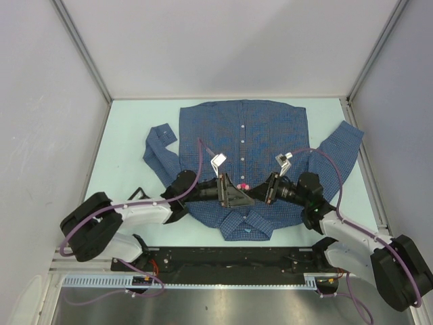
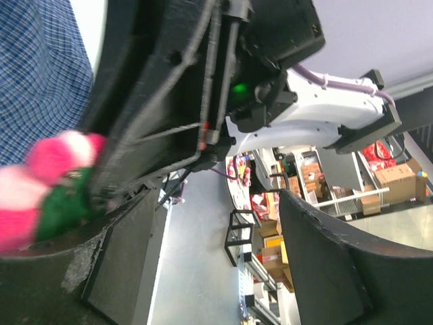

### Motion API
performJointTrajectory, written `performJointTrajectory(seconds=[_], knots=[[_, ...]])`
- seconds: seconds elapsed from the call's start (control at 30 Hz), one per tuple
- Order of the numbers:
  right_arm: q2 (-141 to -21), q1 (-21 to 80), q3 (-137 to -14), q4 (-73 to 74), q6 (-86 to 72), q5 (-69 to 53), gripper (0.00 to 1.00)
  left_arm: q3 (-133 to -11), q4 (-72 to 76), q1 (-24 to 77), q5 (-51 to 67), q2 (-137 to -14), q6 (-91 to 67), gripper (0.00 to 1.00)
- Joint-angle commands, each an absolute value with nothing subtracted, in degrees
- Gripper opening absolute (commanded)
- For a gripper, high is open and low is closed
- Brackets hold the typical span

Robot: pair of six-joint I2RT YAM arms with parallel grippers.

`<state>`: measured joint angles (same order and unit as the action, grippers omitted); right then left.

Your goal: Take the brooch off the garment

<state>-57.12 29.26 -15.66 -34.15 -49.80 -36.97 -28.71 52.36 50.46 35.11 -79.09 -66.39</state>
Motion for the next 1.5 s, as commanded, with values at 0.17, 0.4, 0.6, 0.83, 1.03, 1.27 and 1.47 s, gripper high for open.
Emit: performJointTrajectory(seconds=[0.17,0.4,0.6,0.83,1.03,1.27,1.47], knots=[[-53.09,30.15,-15.03,-36.30,-53.17,-38.06,0.00,-31.02,42.82,46.94,30.68,-70.94,-61.18,0.79],[-52.12,30.32,-13.80,-34.63,-52.82,-37.71,0.00,-33.22,35.43,45.88,33.31,-65.22,-56.43,0.82],[-52.56,30.15,-13.80,-36.12,-53.26,-39.02,0.00,-35.50,16.28,45.97,28.57,-56.70,-42.57,0.87],[-53.61,29.09,-13.97,-38.23,-52.91,-42.19,0.00,-39.99,-1.04,47.20,21.01,-60.90,-31.73,0.89],[-53.26,28.83,-14.24,-37.53,-52.56,-42.10,0.00,-40.87,3.07,47.81,20.13,-64.86,-31.37,0.77],[-53.44,28.74,-14.33,-37.27,-52.30,-41.92,0.00,-42.36,6.85,49.57,21.01,-68.64,-33.13,0.83],[-53.53,28.65,-14.41,-37.18,-52.12,-41.57,0.00,-42.98,7.91,50.80,20.39,-69.78,-33.66,0.78]])
